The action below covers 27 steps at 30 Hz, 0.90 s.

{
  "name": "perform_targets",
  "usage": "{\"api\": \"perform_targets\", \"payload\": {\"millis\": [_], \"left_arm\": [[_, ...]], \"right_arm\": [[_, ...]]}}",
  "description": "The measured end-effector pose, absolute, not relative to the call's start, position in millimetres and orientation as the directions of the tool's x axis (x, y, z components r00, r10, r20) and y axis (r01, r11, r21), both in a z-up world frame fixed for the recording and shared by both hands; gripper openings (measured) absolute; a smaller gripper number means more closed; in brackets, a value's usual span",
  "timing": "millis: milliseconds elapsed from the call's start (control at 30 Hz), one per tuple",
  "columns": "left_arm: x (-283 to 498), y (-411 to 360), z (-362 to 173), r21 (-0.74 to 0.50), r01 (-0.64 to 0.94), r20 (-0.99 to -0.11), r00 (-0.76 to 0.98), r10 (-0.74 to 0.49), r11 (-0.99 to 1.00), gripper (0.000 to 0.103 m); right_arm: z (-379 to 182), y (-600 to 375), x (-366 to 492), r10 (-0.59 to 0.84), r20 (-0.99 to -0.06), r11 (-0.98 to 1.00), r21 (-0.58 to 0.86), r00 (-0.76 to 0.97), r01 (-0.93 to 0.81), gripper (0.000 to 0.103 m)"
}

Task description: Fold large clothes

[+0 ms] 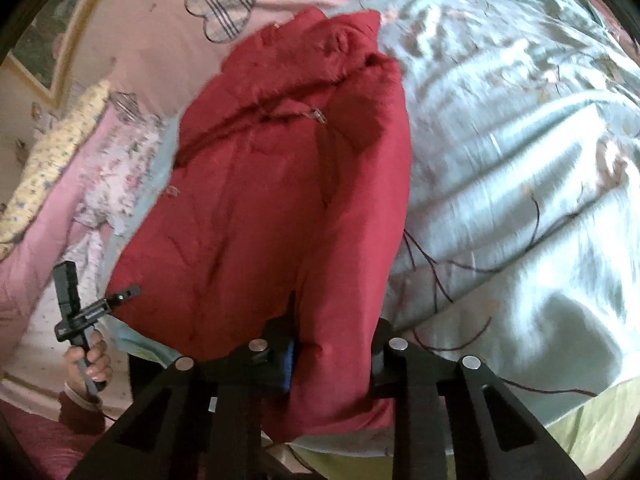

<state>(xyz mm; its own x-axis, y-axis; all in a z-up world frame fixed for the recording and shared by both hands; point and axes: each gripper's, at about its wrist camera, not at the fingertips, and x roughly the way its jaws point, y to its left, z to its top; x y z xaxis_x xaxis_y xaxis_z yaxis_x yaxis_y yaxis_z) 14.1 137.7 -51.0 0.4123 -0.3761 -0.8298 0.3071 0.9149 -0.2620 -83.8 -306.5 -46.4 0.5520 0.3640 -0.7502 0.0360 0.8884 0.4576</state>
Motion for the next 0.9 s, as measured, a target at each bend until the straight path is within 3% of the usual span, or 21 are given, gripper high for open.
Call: {"api": "perform_targets", "payload": {"millis": [900], "left_arm": [[52.3,133.0,39.1,-0.289,0.291,-0.659,0.631,-0.41,0.912,0.017]], "right_arm": [[31.3,-311.3,-44.3,0.263,-0.594,0.915,0.403,0.76,-0.002,0.02]]}}
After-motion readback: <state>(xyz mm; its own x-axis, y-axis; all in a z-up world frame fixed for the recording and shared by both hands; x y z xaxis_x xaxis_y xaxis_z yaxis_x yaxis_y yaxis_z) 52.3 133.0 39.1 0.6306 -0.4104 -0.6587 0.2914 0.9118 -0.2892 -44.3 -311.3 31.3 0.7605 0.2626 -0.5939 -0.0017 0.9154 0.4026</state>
